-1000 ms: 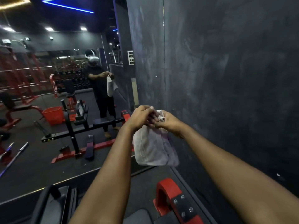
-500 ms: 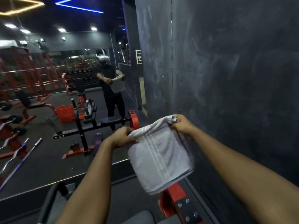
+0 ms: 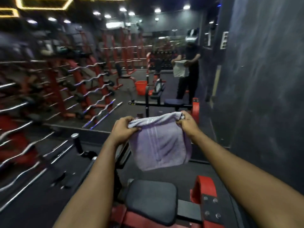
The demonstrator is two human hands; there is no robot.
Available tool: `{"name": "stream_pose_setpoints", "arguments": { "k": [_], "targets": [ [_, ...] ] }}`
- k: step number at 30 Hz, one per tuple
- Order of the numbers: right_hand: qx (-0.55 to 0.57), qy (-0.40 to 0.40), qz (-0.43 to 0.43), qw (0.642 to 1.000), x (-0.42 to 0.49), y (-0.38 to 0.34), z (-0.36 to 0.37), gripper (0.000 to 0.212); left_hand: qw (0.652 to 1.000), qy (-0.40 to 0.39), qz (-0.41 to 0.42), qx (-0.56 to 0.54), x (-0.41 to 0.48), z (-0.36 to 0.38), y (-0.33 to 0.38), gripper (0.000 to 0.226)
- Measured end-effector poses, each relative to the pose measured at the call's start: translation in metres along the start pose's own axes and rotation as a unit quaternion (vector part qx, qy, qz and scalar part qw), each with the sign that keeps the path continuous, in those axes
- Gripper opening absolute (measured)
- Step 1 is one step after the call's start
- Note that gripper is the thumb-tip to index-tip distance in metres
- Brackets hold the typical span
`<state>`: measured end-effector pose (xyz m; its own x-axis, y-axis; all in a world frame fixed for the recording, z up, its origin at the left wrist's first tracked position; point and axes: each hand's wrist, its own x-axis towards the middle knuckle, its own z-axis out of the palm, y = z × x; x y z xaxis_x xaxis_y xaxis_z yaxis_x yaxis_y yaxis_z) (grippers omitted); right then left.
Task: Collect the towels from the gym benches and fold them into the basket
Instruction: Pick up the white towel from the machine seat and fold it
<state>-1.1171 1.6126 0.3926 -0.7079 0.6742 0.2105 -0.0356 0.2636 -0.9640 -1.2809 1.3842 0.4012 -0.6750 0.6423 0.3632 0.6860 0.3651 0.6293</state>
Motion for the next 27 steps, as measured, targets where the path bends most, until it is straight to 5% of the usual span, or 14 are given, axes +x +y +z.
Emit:
{"name": "stream_pose_setpoints", "arguments": {
  "k": [11,20,27],
  "targets": [
    [0.071,-0.263,-0.028,0.962,-0.104,-0.05,0.303,0.018,0.961,0.159,-0.206,0.094,-0.252,-0.227,-0.091,0.024],
    [0.154,-0.518,-0.067,0.838,-0.353,-0.148,0.569,0.021,0.86,0.299,-0.376,0.172,-0.55,-0.42,-0.128,0.027],
    [0.174,-0.641,-0.06,0.745,-0.553,-0.209,0.704,0.02,0.762,0.38,-0.469,0.236,-0.743,-0.514,-0.118,0.019]
  ]
}}
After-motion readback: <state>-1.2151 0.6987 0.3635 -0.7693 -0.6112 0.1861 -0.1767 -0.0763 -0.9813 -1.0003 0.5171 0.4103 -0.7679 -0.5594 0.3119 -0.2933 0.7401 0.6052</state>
